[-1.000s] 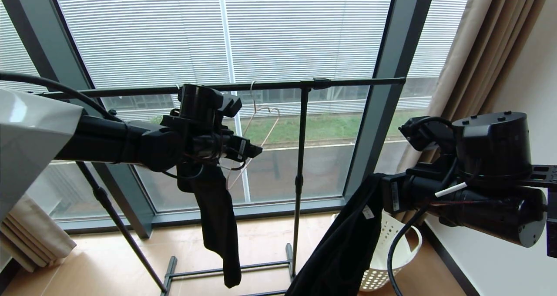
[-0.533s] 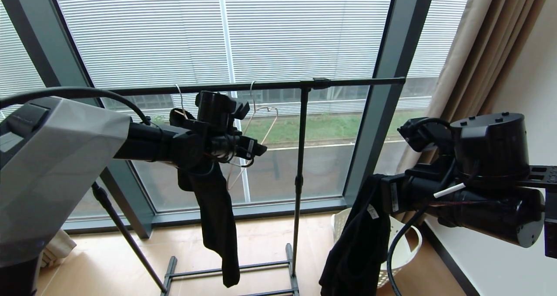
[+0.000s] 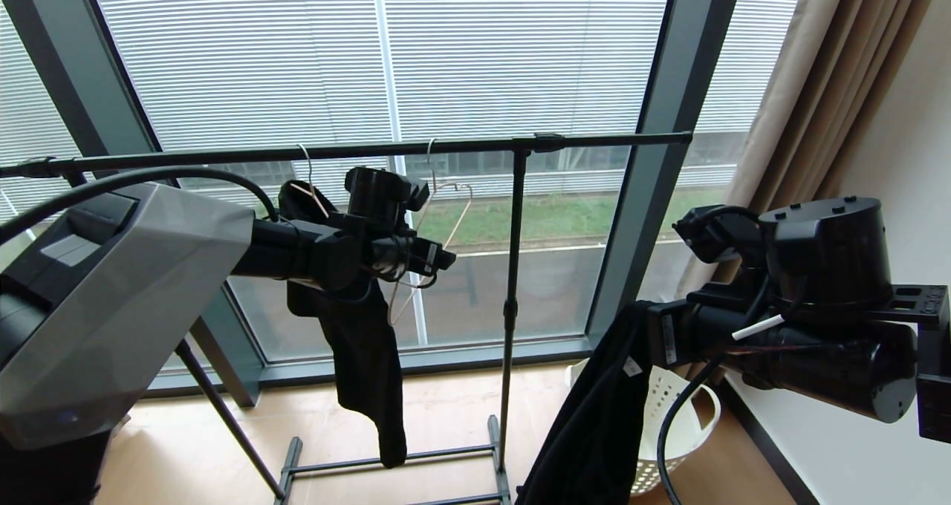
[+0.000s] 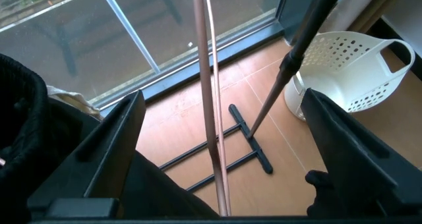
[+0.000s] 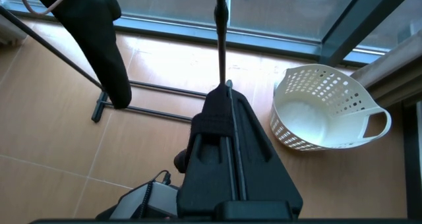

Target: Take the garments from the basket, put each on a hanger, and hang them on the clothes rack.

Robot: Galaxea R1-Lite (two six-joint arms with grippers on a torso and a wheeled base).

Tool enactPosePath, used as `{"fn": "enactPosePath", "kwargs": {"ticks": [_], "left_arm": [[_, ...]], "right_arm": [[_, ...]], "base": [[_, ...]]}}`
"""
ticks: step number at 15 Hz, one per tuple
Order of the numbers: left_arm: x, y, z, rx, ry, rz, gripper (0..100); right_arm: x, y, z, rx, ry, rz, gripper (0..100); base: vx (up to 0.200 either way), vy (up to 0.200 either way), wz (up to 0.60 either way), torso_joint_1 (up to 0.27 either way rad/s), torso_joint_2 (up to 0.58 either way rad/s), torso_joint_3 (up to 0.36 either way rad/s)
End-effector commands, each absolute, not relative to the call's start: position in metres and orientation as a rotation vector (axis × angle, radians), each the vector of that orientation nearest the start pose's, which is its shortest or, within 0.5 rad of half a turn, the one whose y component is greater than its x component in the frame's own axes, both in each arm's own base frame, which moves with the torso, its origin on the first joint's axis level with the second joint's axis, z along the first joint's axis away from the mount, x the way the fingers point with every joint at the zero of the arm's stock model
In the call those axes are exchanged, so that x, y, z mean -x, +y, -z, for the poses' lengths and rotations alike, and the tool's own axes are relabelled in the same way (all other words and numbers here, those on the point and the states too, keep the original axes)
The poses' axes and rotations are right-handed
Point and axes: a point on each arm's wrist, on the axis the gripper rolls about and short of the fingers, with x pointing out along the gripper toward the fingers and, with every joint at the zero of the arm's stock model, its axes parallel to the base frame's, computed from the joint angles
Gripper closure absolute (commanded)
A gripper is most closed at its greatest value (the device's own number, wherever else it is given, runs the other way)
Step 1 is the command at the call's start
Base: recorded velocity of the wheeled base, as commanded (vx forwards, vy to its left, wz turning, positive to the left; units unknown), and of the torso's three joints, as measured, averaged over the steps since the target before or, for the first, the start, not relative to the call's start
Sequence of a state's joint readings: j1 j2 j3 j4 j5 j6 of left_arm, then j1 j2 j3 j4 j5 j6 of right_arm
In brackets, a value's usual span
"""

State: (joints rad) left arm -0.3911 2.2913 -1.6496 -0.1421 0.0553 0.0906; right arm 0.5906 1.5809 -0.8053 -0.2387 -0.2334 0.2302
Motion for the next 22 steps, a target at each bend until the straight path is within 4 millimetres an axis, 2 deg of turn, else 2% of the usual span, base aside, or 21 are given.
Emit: {"fn": "enactPosePath", "kwargs": {"ticks": [1,5,12,16,19,22], "left_arm": [[-0.44,-0.179,-0.128,-0.201,0.483,0.345,100],[-0.44,-0.179,-0.128,-0.201,0.483,0.345,100],[-0.437,-0.18,-0.151,-0.19,0.425,0.349,100],[-0.419,-0.176,-0.177,-0.172,0.39,0.355,100],[-0.398,-0.179,-0.197,-0.164,0.385,0.378,100],[-0.375,-0.178,-0.205,-0.163,0.458,0.391,100]], "right_arm": [[-0.226,0.145,-0.179,-0.006,0.533,-0.289,100],[-0.226,0.145,-0.178,-0.004,0.536,-0.288,100],[-0.226,0.145,-0.179,-0.006,0.533,-0.287,100],[-0.226,0.145,-0.179,-0.006,0.533,-0.287,100],[-0.226,0.145,-0.178,-0.005,0.534,-0.287,100],[-0.228,0.146,-0.176,-0.002,0.541,-0.286,100]], "base": [[0.0,0.0,0.0,0.0,0.0,0.0],[0.0,0.0,0.0,0.0,0.0,0.0],[0.0,0.0,0.0,0.0,0.0,0.0],[0.0,0.0,0.0,0.0,0.0,0.0],[0.0,0.0,0.0,0.0,0.0,0.0],[0.0,0.0,0.0,0.0,0.0,0.0]]}}
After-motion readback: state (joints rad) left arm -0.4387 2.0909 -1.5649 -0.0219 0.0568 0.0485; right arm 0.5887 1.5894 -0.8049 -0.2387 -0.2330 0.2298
